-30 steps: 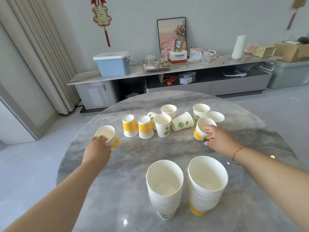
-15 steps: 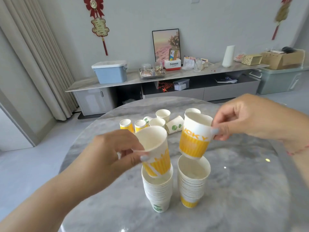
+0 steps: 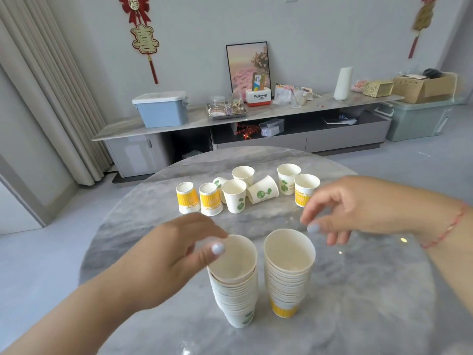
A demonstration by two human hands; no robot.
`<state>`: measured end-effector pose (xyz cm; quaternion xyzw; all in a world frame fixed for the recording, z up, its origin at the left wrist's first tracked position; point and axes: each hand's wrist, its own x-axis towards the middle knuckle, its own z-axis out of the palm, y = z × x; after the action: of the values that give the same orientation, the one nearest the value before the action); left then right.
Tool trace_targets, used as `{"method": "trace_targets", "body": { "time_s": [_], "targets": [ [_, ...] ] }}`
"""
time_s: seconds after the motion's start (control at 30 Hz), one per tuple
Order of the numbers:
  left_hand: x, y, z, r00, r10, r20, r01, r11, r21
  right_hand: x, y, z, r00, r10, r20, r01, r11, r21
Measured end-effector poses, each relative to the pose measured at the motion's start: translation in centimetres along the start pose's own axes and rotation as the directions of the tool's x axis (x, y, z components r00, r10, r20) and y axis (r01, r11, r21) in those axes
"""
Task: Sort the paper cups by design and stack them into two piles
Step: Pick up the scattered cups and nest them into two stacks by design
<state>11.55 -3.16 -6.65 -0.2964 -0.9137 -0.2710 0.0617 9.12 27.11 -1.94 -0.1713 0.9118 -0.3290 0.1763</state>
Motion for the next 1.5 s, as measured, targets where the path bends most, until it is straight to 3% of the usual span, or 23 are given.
{"method": "trace_targets", "body": {
  "time_s": [0.13, 0.23, 0.37, 0.5, 0.73, 0.83, 0.93, 1.17, 1.37, 1.5],
  "targets": [
    [2.1, -1.3, 0.5, 0.986, -0.099, -0.133, 0.085, 0.991, -0.105, 3.8, 3.6, -1.0, 0.955, 0.052, -0.291, -0.004, 0.987, 0.163],
    [5.4, -3.8, 2.7, 0.978, -0.193, -0.085, 0.174, 0.966, -0.190, 8.0, 7.2, -1.2, 0.911, 0.119, -0.395, -0.023, 0.971, 0.239],
    [10.2, -7.6, 6.6, 0.964, -0.262, 0.044, 0.262, 0.965, 0.006, 12.9, 11.5, -0.4, 0.869, 0.218, -0.444, -0.183, 0.976, 0.120],
    [14.3, -10.6, 9.5, 0.921, -0.360, 0.149, 0.335, 0.927, 0.169, 16.2, 14.0, 1.4, 0.842, 0.196, -0.502, -0.207, 0.978, 0.034],
    [15.7, -12.1, 12.3, 0.895, -0.435, 0.100, 0.419, 0.896, 0.150, 17.4, 17.6, 2.8, 0.866, 0.322, -0.382, -0.288, 0.947, 0.145],
    [14.7, -11.1, 10.8, 0.901, -0.433, -0.039, 0.434, 0.897, 0.085, 16.4, 16.0, 1.3, 0.830, 0.265, -0.491, -0.217, 0.964, 0.153],
    [12.7, -8.6, 7.8, 0.892, -0.428, -0.143, 0.424, 0.904, -0.061, 14.2, 12.5, -0.4, 0.807, 0.147, -0.572, -0.016, 0.974, 0.228],
    [5.5, -0.1, -0.5, 0.890, -0.269, -0.368, 0.214, 0.959, -0.185, 5.3, 1.2, -1.5, 0.831, -0.176, -0.528, 0.356, 0.897, 0.263],
    [-1.0, 3.7, -2.2, 0.924, -0.113, -0.365, 0.086, 0.992, -0.090, -0.8, -0.7, -0.9, 0.875, -0.301, -0.378, 0.408, 0.881, 0.242],
    [-2.2, 3.2, -0.3, 0.964, -0.068, -0.258, 0.057, 0.997, -0.051, -1.5, 0.8, 1.1, 0.933, -0.244, -0.263, 0.311, 0.916, 0.253]
  ]
}}
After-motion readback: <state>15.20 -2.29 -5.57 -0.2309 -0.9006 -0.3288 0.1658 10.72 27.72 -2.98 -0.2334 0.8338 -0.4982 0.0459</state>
